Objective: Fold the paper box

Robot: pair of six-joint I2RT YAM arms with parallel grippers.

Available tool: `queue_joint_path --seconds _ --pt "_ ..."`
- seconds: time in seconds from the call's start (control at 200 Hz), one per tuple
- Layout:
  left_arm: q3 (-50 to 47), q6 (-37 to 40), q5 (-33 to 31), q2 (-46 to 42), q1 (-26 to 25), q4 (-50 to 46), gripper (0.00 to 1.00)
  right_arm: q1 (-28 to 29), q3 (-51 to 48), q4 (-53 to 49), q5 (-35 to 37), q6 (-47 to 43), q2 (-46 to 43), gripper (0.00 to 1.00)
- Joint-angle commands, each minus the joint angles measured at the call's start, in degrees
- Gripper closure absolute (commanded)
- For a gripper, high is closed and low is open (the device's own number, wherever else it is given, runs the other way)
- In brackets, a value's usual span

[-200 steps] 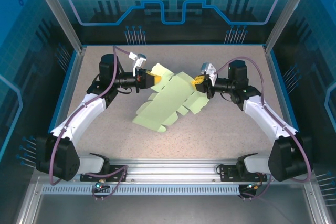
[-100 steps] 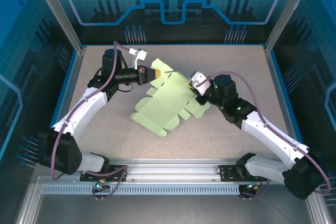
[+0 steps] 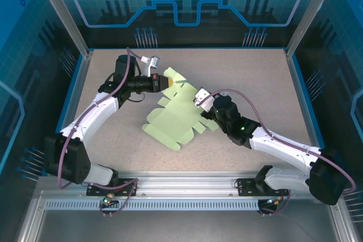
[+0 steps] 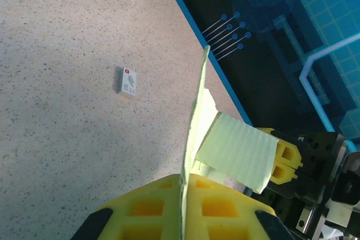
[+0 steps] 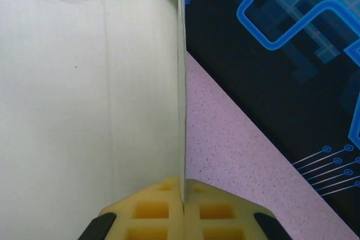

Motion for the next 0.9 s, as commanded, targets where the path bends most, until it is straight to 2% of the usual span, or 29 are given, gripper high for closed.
queue_joint_path --seconds 0.0,0.165,0.26,0.385,0.51,0.715,0.896 --pt "1.0 2.0 -6.2 -0.1 0.8 1.6 0.97 -3.0 -0.2 -7.4 -8.5 6.9 -3.5 0.94" --pt "-1.6 3.7 -6.7 -0.5 0.8 4.4 0.92 -13.0 2.7 -16.8 -31.7 15.9 -6.6 0.94" --pt "-3.1 3.3 -6.5 -0.3 0.8 7.3 0.87 -15.8 5.4 -21.8 -39.3 17.9 -5.3 0.95" --pt "-4.0 3.2 -7.6 -0.1 0.8 8.7 0.77 -18.2 8.2 -26.8 -44.2 20.0 -2.6 0.96" --pt "-4.0 3.6 -11.7 -0.7 0.8 7.0 0.67 -20.8 10.3 -28.8 -48.0 22.2 0.2 0.96" --pt "-6.1 4.7 -25.2 -5.6 0.8 2.9 0.57 -24.8 14.9 -33.0 -51.8 23.8 8.6 0.95" --pt "-12.6 2.8 -24.7 -11.5 -0.3 6.6 0.54 -25.8 19.5 -36.5 -49.4 22.1 16.1 0.95"
